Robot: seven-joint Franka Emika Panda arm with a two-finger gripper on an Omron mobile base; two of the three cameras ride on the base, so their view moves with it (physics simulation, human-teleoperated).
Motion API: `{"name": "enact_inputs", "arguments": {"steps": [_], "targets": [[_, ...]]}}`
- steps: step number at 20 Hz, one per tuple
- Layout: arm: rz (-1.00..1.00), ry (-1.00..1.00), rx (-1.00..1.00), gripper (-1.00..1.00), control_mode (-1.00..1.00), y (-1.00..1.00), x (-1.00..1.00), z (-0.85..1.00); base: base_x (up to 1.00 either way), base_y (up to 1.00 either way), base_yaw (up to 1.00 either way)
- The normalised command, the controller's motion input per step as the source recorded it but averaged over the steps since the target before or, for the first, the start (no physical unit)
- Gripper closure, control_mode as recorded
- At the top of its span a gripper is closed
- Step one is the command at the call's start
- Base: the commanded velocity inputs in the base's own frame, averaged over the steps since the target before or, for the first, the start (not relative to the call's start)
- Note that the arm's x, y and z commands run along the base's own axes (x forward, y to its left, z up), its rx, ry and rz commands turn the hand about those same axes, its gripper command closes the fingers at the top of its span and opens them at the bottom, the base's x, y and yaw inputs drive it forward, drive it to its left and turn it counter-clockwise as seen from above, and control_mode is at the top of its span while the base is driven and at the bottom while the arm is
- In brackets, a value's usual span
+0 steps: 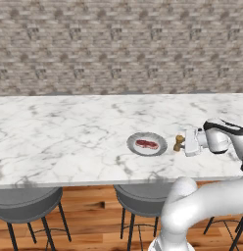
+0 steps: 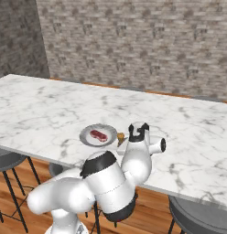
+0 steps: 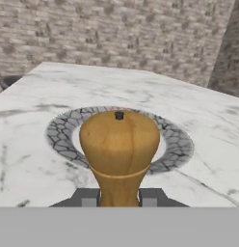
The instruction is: Retrieve the shaker from the cabinet and place it next the steak on a plate on the dining table.
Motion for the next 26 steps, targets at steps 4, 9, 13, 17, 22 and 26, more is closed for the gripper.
{"name": "enact_inputs", "arguments": {"steps": [4,9,13,17,22,26], "targets": [[0.0,0.0,0.0,1.0,-1.0,0.0,0.26,-0.18,0.0,0.0,0.0],[0.0,0.0,0.0,1.0,-1.0,0.0,0.32,-0.1,0.0,0.0,0.0],[0.0,0.0,0.0,1.0,-1.0,0.0,0.39,-0.06,0.0,0.0,0.0],[0.0,0.0,0.0,1.0,-1.0,0.0,0.37,-0.16,0.0,0.0,0.0],[0.0,0.0,0.0,1.0,-1.0,0.0,0.24,-0.31,0.0,0.0,0.0],[0.0,0.0,0.0,1.0,-1.0,-0.01,0.09,-0.37,0.0,0.0,0.0]]}}
